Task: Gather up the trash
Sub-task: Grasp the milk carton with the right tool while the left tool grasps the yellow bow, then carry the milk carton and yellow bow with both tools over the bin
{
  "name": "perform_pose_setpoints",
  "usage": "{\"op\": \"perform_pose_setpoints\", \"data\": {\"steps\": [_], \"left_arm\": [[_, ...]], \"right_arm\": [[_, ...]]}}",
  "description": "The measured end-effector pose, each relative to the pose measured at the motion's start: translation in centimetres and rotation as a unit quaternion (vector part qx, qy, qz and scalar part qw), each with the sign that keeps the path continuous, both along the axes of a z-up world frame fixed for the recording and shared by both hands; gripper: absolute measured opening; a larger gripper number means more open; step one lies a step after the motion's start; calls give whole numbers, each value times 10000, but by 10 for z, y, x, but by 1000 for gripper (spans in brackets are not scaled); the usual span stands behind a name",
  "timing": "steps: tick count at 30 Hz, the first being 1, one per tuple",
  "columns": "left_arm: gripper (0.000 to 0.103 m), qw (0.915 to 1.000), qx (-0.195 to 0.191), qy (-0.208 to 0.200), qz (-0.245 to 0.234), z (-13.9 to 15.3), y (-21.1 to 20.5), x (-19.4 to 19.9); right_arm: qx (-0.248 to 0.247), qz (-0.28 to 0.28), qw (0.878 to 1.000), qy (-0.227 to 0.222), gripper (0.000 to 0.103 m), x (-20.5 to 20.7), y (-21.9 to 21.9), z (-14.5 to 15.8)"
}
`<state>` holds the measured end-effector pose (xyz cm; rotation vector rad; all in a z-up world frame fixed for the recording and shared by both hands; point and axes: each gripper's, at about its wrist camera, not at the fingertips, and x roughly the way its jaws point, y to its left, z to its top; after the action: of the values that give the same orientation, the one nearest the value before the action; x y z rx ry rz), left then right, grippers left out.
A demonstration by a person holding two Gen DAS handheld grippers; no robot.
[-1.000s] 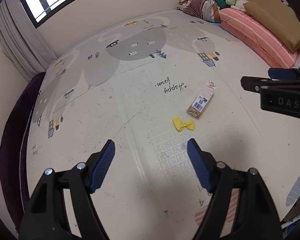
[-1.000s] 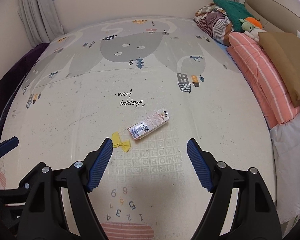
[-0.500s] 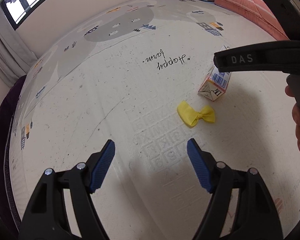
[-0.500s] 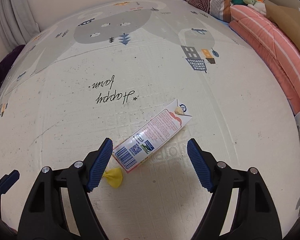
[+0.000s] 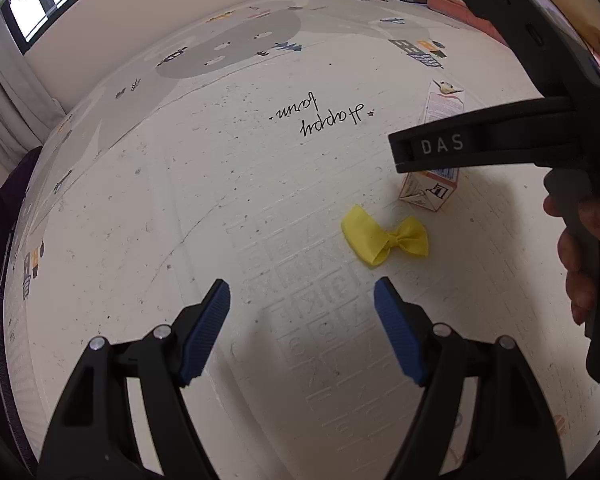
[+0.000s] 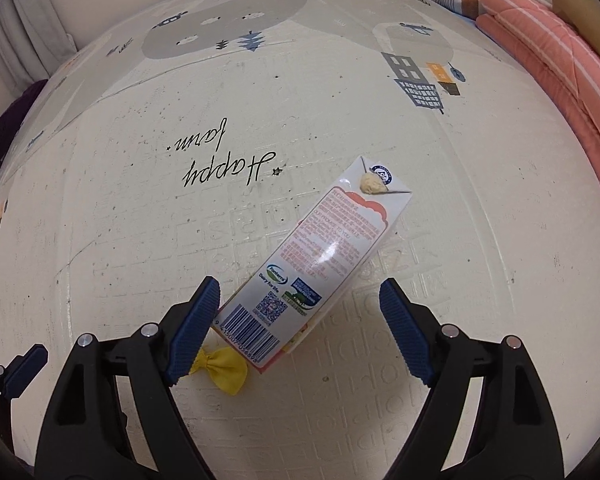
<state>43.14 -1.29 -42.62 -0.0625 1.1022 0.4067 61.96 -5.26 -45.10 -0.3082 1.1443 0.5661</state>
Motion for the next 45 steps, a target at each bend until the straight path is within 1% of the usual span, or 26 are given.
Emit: {"op": "perform_pose_setpoints", "data": {"steps": [2, 3, 4, 8, 10, 13, 18, 23, 26, 29, 32, 33, 36, 37, 38, 39, 40, 41, 45], "left_arm": [[74, 10000, 0, 14, 4, -2, -1, 2], [74, 10000, -1, 21, 4, -3, -2, 3], [74, 10000, -11, 22, -2, -4, -3, 4], [74, 10000, -27, 30, -27, -6, -8, 6], [74, 10000, -36, 35, -44, -8, -11, 8], [74, 10000, -30, -4, -87, -7, -14, 11], [74, 9998, -13, -124, -123, -5, -16, 22], [75, 9996, -6, -239, -152, -10, -16, 40], [74, 9992, -146, -295, -206, -18, -17, 53], [75, 9993, -216, -183, -237, -34, -19, 66], [74, 9988, -442, -52, -220, -50, -19, 70], [71, 9986, -494, -21, -214, -55, -20, 70], [52, 9976, -621, -145, -264, -55, -24, 65], [36, 9976, -591, -140, -331, -54, -28, 65], [18, 9978, -525, -116, -391, -52, -32, 66], [15, 9976, -519, -96, -443, -51, -35, 67], [9, 9976, -506, -110, -462, -49, -36, 67], [7, 9975, -501, -123, -476, -47, -37, 67], [6, 9972, -531, -221, -472, -32, -38, 61]], "right_arm": [[58, 96, 9999, 82, 69, 1, -2, 0], [27, 139, 9998, 126, 56, 1, -3, -1], [0, 171, 9997, 144, 50, 2, -4, -2], [-15, 222, 9996, 153, 44, 6, -11, -2], [27, 195, 9996, 191, 39, 9, -17, -1], [101, 159, 9997, 166, 36, 12, -26, 4], [160, 180, 9997, 30, 35, 16, -37, 14], [143, 260, 9995, -58, 35, 20, -41, 15], [127, 315, 9994, -69, 35, 20, -43, 12], [107, 345, 9993, -71, 35, 19, -46, 10], [90, 348, 9993, -38, 35, 18, -50, 7], [93, 344, 9994, -22, 35, 18, -51, 6], [104, 356, 9993, -10, 35, 16, -54, 5], [108, 362, 9993, -10, 35, 16, -55, 5], [110, 364, 9993, -10, 35, 16, -55, 5], [123, 369, 9992, 1, 35, 16, -55, 5], [133, 370, 9992, 4, 35, 16, -56, 6], [143, 370, 9992, -3, 35, 14, -58, 6], [187, 409, 9990, -10, 35, 8, -62, 11]]}}
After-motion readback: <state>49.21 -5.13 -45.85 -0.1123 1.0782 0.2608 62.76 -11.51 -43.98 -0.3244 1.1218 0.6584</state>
